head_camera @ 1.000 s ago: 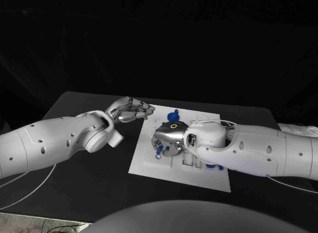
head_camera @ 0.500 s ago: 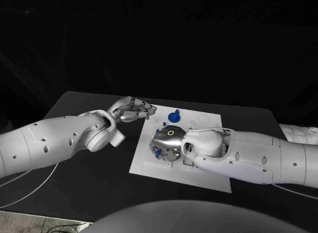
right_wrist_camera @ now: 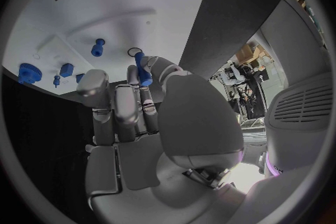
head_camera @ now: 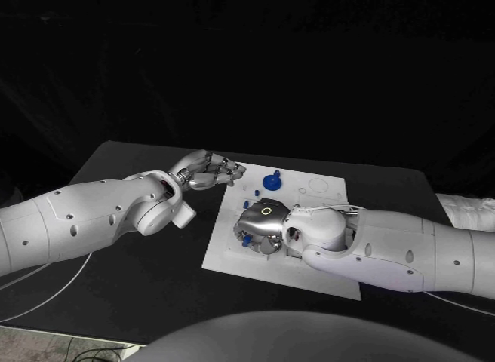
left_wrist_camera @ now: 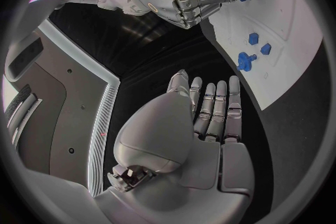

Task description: Assemble the parts on the task board

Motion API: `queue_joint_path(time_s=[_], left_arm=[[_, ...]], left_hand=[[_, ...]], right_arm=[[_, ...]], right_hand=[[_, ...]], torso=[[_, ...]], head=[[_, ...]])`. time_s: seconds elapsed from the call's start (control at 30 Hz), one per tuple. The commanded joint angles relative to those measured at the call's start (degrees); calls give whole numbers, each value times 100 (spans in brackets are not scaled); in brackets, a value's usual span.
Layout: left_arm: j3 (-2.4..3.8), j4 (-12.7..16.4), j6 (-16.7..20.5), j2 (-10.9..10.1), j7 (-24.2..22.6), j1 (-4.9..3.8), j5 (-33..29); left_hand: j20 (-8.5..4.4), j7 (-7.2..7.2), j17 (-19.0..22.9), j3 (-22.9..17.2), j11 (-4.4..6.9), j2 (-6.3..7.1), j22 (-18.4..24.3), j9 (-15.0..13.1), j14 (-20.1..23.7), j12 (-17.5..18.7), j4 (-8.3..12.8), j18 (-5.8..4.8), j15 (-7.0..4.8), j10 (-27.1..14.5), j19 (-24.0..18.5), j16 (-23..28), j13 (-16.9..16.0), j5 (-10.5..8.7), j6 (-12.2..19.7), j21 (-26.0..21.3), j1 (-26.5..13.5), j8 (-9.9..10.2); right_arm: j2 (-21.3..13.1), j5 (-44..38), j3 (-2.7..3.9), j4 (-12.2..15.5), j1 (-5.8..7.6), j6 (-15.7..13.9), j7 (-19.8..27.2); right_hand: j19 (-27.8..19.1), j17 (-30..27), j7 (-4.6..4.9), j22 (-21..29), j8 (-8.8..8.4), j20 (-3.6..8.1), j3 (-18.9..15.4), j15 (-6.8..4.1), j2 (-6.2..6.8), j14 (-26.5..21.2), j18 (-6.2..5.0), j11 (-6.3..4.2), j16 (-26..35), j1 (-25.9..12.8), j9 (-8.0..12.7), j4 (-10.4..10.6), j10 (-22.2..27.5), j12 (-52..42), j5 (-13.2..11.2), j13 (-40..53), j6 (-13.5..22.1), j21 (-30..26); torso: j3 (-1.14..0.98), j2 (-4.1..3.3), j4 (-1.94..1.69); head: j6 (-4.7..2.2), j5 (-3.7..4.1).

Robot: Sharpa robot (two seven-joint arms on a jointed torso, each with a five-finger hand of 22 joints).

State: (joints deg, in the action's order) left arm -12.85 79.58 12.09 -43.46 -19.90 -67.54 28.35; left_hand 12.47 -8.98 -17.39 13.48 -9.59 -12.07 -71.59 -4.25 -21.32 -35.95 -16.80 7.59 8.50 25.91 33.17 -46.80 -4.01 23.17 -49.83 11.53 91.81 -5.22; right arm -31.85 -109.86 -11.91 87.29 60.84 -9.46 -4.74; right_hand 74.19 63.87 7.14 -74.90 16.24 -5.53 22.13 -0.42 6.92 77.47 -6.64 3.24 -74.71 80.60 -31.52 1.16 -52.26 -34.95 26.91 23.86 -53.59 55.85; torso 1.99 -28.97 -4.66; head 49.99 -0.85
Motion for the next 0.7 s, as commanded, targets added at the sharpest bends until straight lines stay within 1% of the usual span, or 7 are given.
queue_joint_path(time_s=[0.03, 0.13, 0.23, 0.3, 0.4, 0.47, 0.7], left_arm=[[7, -3, -105, 24, -56, 17, -29], [7, -15, -117, 31, -55, 42, -29], [7, -21, -130, 34, -51, 58, -29], [7, -23, -131, 32, -50, 64, -29], [8, -28, -129, 30, -48, 70, -29], [8, -31, -128, 29, -46, 72, -29], [8, -36, -136, 27, -37, 76, -29]], left_hand=[[19, -29, 10, 13, 13, -24, -9, -2, 47, -38, 6, 8, 3, -41, 3, -39, 9, 30, 18, -28, 17, -26], [19, -29, 10, 12, 13, -25, -9, -2, 47, -38, 7, 9, 3, -41, 3, -39, 9, 31, 18, -28, 18, -26], [20, -29, 12, 10, 11, -28, -10, -2, 48, -40, 7, 9, 4, -43, 3, -42, 9, 32, 19, -29, 21, -26], [20, -29, 12, 10, 11, -28, -10, -2, 48, -40, 7, 9, 4, -43, 3, -42, 9, 32, 19, -29, 21, -26], [21, -29, 13, 8, 9, -31, -11, -2, 49, -42, 7, 10, 6, -45, 4, -45, 9, 33, 20, -30, 24, -27], [21, -29, 13, 8, 9, -31, -11, -2, 49, -42, 7, 10, 6, -45, 4, -45, 9, 33, 20, -30, 24, -27], [22, -30, 14, 7, 8, -33, -12, -3, 49, -43, 8, 10, 7, -46, 4, -47, 9, 34, 20, -31, 27, -28]], right_arm=[[-13, -128, -8, -8, -21, 65, -62], [-25, -125, -8, -14, -23, 85, -69], [-38, -117, -7, -15, -24, 114, -79], [-45, -114, -7, -17, -24, 122, -82], [-59, -101, -7, -21, -25, 143, -88], [-67, -94, -8, -24, -25, 158, -95], [-89, -84, -8, -31, -25, 176, -122]], right_hand=[[-46, -9, -49, -634, -43, -2, 13, -6, 35, -46, -8, -5, 40, -38, 6, -33, -24, 9, -38, 2, 11, -22], [-53, -22, -52, -632, -49, 0, 17, -7, 37, -53, -10, -6, 49, -36, 8, -38, -19, 15, -41, 3, 13, -33], [-63, -37, -55, -627, -54, 2, 21, -10, 38, -62, -13, -6, 59, -37, 8, -42, -12, 22, -46, 4, 10, -52], [-68, -43, -57, -624, -55, 3, 22, -10, 38, -66, -15, -6, 63, -38, 8, -44, -8, 25, -48, 4, 7, -61], [-80, -58, -69, -620, -58, 6, 28, -11, 38, -78, -18, -7, 76, -41, 6, -50, 5, 37, -54, 7, -6, -80], [-88, -67, -88, -617, -57, 9, 34, -13, 38, -86, -19, -9, 84, -43, 0, -58, 15, 48, -56, 11, -23, -89], [-119, -108, -127, -605, -59, 14, 36, -13, 45, -114, -27, -5, 113, -55, -14, -70, 46, 74, -61, 17, -38, -140]], torso=[[3, -2, 2], [-1, 3, 4], [0, 2, -3], [0, 1, -2], [2, 3, -1], [2, 3, -3], [0, 1, -1]], head=[[1, 9], [1, 5], [1, 11], [1, 5], [1, -5], [1, 1], [1, -16]])
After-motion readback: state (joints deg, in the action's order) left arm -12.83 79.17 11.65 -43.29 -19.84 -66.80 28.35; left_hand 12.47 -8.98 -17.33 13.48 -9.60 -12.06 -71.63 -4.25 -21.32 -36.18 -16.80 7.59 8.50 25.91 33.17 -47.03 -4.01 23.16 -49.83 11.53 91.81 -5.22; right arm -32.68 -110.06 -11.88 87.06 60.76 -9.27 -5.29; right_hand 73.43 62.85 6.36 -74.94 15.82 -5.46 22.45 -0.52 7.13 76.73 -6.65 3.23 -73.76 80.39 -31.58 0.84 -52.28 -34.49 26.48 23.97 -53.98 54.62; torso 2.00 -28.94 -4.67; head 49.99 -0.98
